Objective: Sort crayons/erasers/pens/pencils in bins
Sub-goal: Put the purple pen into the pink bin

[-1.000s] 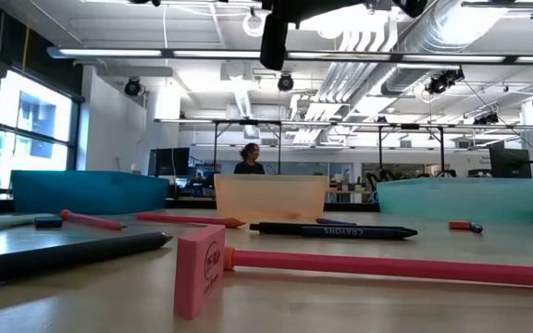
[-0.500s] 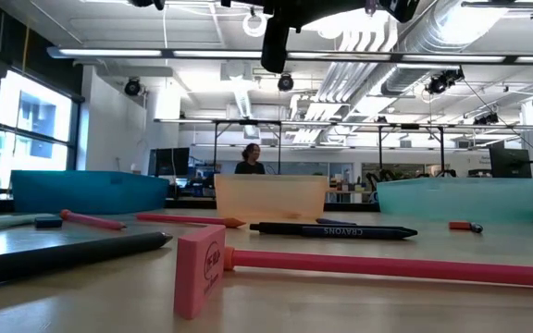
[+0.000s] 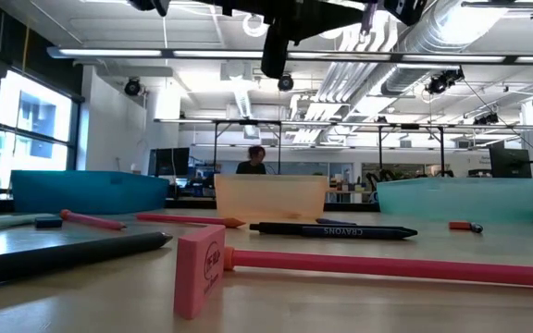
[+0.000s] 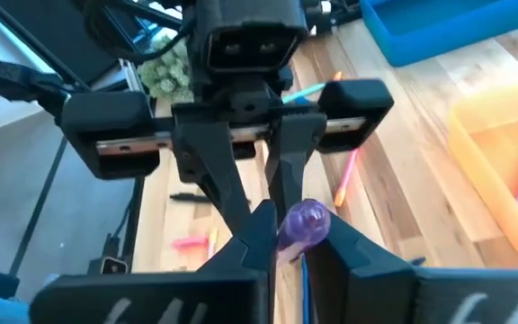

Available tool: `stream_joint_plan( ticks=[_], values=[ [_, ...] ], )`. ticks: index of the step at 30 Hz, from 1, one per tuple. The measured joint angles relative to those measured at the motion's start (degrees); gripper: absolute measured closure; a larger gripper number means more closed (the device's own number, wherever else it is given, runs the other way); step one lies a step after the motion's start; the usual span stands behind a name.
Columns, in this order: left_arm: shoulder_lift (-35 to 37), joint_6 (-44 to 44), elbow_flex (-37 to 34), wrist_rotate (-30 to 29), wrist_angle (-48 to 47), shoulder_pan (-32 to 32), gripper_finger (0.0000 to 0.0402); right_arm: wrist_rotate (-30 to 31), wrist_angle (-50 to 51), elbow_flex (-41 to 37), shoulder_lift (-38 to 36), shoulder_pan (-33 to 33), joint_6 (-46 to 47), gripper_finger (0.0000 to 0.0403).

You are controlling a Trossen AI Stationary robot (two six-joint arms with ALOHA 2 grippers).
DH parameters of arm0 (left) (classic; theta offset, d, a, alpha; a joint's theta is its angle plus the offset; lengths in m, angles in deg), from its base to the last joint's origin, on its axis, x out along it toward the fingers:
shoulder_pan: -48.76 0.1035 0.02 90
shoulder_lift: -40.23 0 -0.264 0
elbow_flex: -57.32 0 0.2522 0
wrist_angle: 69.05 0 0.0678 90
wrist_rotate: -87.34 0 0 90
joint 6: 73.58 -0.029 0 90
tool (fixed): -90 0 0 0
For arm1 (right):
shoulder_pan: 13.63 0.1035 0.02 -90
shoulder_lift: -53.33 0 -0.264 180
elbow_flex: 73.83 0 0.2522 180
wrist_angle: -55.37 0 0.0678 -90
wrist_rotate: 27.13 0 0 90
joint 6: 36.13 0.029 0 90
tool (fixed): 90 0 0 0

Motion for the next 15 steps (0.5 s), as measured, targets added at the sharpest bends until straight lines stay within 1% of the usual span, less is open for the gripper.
stream_joint_plan(
  ticks=[4, 9, 12, 15],
  values=[
    [0.02, 0.19, 0.00, -0.05, -1.16, 0.15, 0.0285, 0.24, 2.17, -0.07, 0.03, -0.04, 0.26, 0.0391],
    [0.02, 0.07, 0.00, -0.02, -2.10, 0.39, 0.0235, 0.44, 6.28, -0.07, 0.04, -0.03, 1.12, 0.0386],
    [0.02, 0.08, 0.00, -0.03, -4.19, 0.81, 0.0222, 0.41, 10.28, -0.07, -0.25, 0.12, 2.41, 0.0386],
    [0.02, 0.08, 0.00, -0.05, -5.90, 0.94, 0.0223, 0.44, 14.50, -0.07, -1.35, 1.07, 3.23, 0.0386]
  ],
)
